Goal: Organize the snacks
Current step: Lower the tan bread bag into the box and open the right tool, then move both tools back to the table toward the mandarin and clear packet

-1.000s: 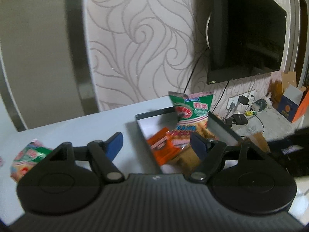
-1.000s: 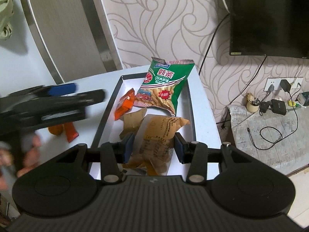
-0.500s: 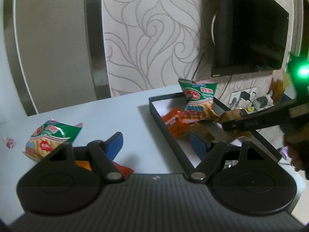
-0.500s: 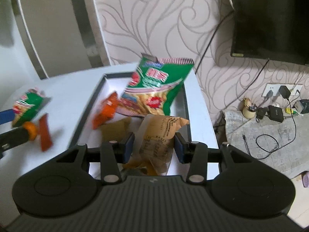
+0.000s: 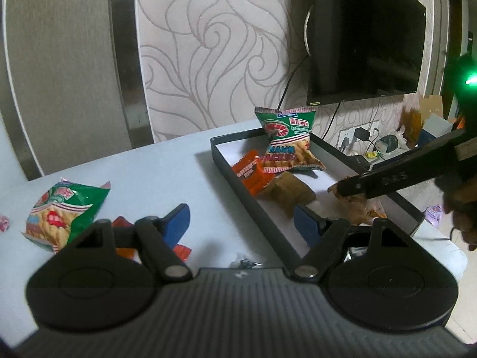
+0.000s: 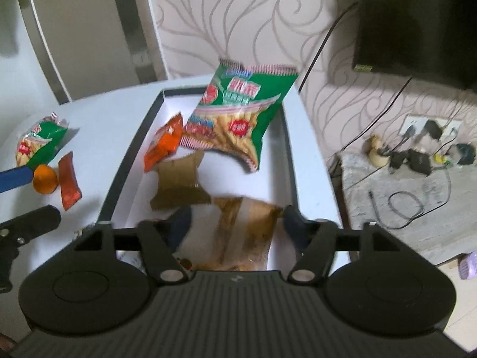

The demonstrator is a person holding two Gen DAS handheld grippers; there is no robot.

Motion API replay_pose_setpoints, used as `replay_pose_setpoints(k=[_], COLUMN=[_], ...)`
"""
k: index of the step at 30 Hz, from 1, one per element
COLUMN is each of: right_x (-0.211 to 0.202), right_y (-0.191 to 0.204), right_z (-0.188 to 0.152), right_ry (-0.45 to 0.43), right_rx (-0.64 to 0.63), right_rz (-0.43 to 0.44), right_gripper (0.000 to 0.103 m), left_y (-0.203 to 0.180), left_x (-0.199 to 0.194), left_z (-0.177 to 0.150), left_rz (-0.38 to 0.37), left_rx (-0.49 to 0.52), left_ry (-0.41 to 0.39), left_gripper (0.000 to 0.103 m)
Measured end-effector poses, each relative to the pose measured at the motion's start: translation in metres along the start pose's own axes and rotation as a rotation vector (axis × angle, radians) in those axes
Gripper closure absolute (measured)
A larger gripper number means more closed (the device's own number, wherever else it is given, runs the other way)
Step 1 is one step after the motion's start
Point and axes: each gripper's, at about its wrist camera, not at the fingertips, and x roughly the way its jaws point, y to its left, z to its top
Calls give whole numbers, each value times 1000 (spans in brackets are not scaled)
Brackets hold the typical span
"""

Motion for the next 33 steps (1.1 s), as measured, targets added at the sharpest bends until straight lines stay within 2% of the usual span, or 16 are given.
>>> replay_pose_setpoints(k=[6,14,19,26,33], right_x=[-24,-61,-75,-91,-89], right_y=[12,30,41,58,89], right_z=[-5,-19,-27,-43,-49], right_ry=[-38,-75,-78,-91,-81], right_rx=[-10,91,171,261,238], right_rz=[-43,-50,-35,-41,-33], right_gripper=[27,27,20,15,15], left_y=[11,17,17,27,46], left_x=[7,13,15,14,3], left_z=[8,15,15,5,-15], left_rz=[-14,-51,-77,-91,-94], left_rx=[19,57,85,88,96], left_ry=[15,26,31,45,57], left_gripper=[25,25,25,25,25])
